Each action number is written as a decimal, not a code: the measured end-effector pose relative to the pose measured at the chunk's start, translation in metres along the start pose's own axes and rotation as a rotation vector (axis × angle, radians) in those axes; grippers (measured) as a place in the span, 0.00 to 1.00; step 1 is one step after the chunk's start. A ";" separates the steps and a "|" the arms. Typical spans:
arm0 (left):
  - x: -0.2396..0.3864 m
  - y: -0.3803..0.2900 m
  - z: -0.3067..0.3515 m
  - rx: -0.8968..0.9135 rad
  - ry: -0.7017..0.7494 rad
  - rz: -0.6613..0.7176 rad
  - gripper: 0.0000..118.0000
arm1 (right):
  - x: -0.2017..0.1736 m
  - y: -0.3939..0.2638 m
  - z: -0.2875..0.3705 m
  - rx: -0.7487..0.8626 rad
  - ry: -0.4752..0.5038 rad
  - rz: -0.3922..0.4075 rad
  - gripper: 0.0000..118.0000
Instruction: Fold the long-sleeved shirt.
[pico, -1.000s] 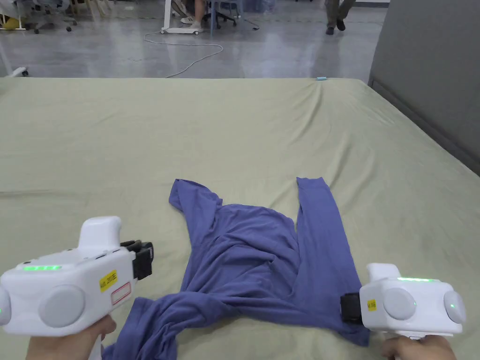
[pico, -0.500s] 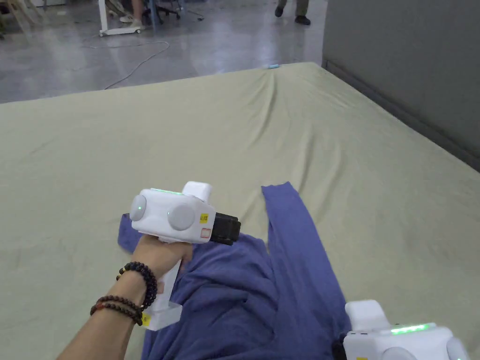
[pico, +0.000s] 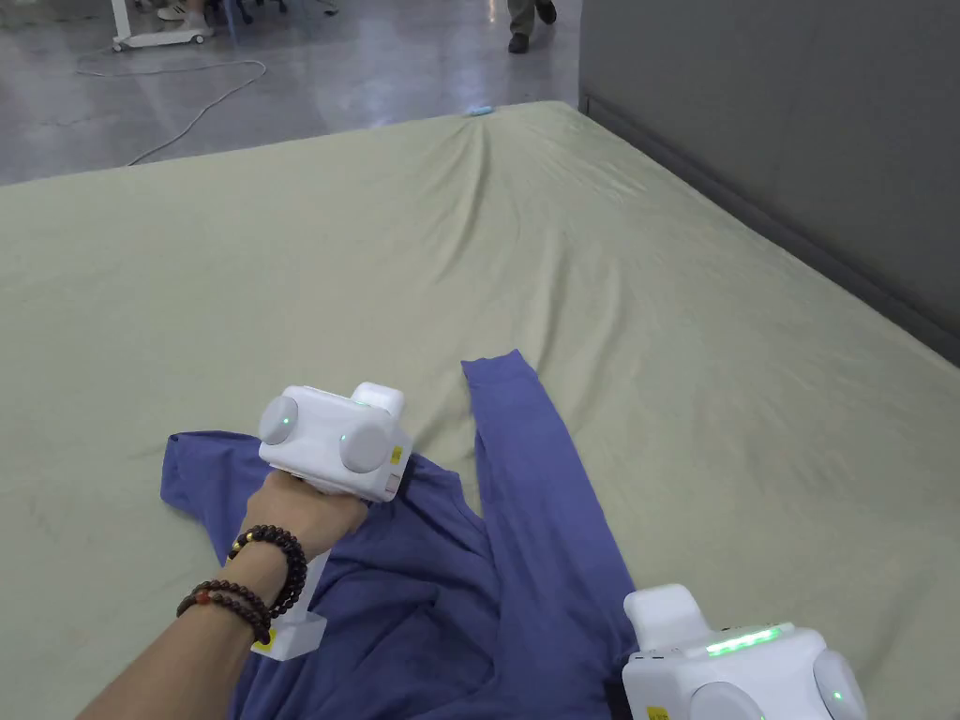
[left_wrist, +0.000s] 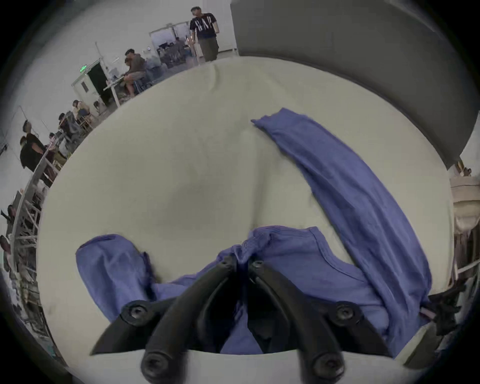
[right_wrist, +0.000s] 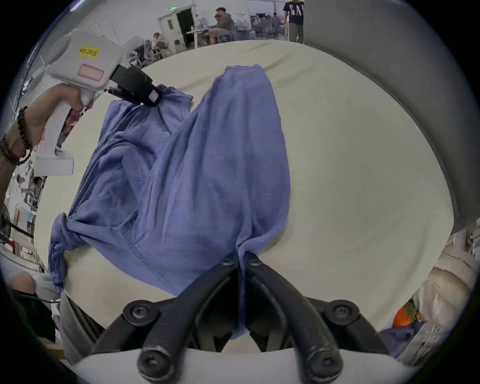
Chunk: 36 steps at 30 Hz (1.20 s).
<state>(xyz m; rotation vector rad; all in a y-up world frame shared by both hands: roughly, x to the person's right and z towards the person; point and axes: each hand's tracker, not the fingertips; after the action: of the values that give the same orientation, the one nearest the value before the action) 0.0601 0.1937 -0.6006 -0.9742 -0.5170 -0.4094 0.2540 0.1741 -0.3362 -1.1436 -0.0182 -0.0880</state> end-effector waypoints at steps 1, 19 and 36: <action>-0.007 0.002 0.010 0.019 -0.020 0.021 0.00 | 0.000 0.002 0.006 0.004 0.001 0.000 0.00; -0.191 0.121 0.399 0.697 0.276 0.309 0.00 | -0.043 0.364 0.299 0.809 0.077 0.142 0.00; -0.237 0.158 0.454 0.776 0.424 0.315 0.00 | -0.069 0.487 0.337 0.866 0.133 0.036 0.00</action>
<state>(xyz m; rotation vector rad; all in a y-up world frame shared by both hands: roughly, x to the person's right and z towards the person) -0.1485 0.6858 -0.6368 -0.1933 -0.1005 -0.0975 0.2344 0.6852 -0.6427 -0.2707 0.0769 -0.1086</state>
